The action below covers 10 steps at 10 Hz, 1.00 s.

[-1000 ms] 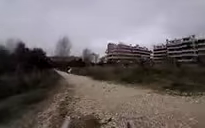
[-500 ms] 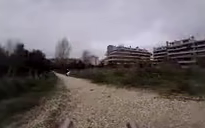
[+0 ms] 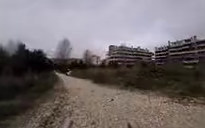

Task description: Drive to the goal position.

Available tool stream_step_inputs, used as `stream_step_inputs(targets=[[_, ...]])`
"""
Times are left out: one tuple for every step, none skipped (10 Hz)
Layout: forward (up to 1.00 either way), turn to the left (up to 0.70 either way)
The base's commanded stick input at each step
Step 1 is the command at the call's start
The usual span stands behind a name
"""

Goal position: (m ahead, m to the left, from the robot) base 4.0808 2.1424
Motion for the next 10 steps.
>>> stream_step_inputs(targets=[[0.5, 0.0], [0.5, 0.0], [0.5, 0.0], [0.5, 0.0], [0.5, 0.03], [0.5, 0.5], [0.5, 0.5], [0.5, 0.5], [0.5, 0.5], [0.5, 0.14]])
